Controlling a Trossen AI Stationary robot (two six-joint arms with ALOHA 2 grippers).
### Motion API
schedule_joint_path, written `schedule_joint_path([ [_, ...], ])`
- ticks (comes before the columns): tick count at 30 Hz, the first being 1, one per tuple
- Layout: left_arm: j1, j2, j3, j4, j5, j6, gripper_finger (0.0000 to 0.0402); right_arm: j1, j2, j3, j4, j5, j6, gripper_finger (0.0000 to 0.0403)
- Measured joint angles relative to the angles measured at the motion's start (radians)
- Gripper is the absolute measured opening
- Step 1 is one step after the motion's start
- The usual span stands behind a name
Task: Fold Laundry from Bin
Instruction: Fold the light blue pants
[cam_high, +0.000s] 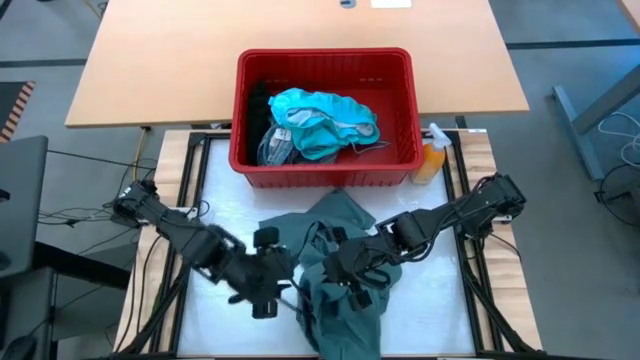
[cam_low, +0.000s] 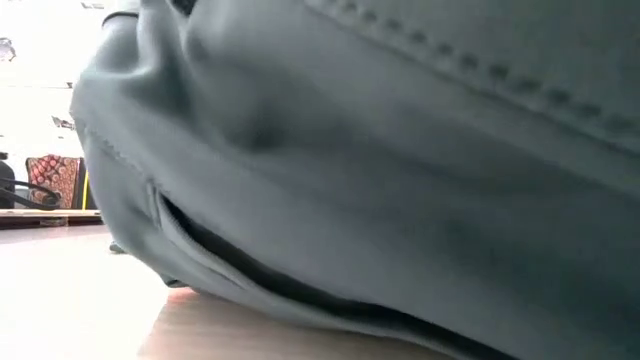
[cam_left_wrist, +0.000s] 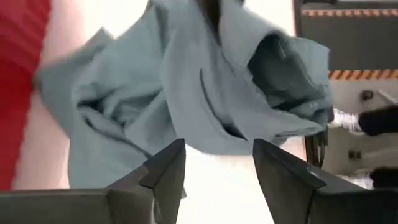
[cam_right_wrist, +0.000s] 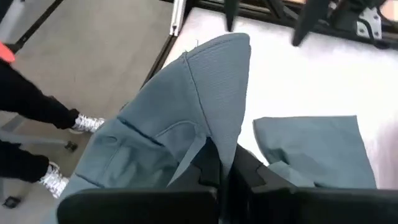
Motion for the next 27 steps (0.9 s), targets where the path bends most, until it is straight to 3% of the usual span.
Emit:
schedule_joint_path([
  [5,-0.181,-0.031,-0.2,0.213,-0.397,-0.239,0.0184,-0.034,0.002,-0.039,0.088,0.02,0.086,0.0026],
  [8,-0.226,-0.056,-0.334,0.404,-0.528,-0.391,0.0185,-0.056,0.002,-0.072,0.132,0.029,0.139,0.0026],
  [12,-0.244,-0.104,-0.44,0.568,-0.597,-0.486,0.0185,-0.077,0.002,-0.101,0.142,0.056,0.17,0.0026],
  [16,-0.241,-0.134,-0.462,0.49,-0.686,-0.688,0.0187,-0.089,0.003,-0.119,0.142,0.057,0.183,0.0026],
  [19,-0.217,-0.13,-0.464,0.492,-0.735,-0.701,0.0196,-0.088,0.003,-0.127,0.148,0.061,0.185,0.0026],
  [27,-0.082,-0.128,-0.464,0.568,-0.604,-0.554,0.0258,-0.065,0.003,-0.129,0.144,0.071,0.176,0.0026],
])
